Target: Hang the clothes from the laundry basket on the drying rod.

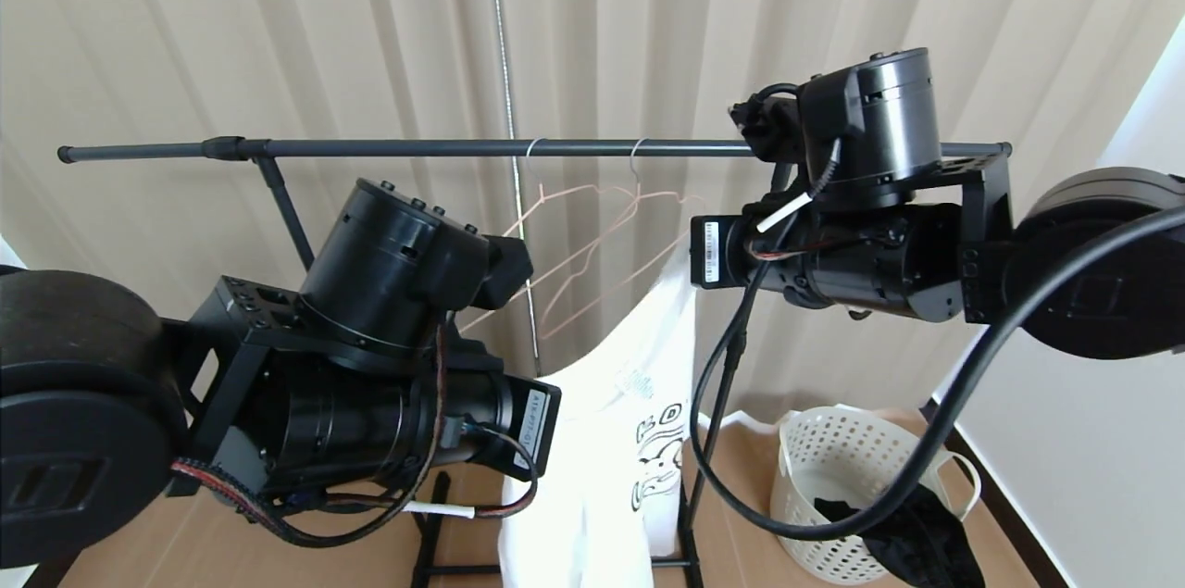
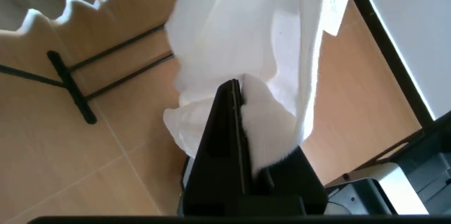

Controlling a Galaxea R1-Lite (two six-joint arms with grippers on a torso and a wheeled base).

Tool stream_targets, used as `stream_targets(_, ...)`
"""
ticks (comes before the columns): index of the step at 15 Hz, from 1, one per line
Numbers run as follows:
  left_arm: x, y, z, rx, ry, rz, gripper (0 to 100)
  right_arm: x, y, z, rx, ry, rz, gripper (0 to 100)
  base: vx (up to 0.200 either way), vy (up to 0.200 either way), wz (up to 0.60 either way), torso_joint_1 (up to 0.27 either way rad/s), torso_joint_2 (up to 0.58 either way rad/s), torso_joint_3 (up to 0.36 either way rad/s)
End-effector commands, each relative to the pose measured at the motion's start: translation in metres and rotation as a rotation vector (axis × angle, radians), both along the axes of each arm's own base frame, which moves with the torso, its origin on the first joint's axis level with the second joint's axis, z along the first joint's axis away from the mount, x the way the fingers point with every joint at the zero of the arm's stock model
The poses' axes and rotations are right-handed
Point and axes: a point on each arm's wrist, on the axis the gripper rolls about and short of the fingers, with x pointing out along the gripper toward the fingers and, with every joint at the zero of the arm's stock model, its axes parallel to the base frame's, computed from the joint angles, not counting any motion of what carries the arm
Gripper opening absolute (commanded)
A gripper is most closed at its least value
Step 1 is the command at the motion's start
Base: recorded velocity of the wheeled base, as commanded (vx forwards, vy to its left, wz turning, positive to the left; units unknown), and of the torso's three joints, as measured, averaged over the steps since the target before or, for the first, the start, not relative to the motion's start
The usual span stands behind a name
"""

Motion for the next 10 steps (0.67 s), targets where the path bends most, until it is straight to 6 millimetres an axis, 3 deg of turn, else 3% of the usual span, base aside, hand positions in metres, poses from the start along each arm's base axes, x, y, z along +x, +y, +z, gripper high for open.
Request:
stream_targets(1,0.005,0.008,0.005,-0.001,-0.021,0.026,0,-0.017,-0.017,0.007,0.005,-0.008,-0.009,0,0.0,0.0,0.0,0.0,0.0,0.0)
stream_targets(3,0.009,0.011,0.005,0.013,-0.036,0.025,0,-0.019,-0.019,0.003,-0.012,0.002,-0.014,0,0.0,0.0,0.0,0.0,0.0,0.0)
stream_targets(4,0.009,0.011,0.006,0.018,-0.041,0.021,100,-0.019,-0.019,0.004,-0.019,-0.004,-0.022,0,0.0,0.0,0.0,0.0,0.0,0.0)
stream_targets(10,0.022,0.024,0.01,0.027,-0.11,0.043,100,-0.021,-0.023,0.007,-0.043,-0.029,-0.052,0,0.0,0.0,0.0,0.0,0.0,0.0)
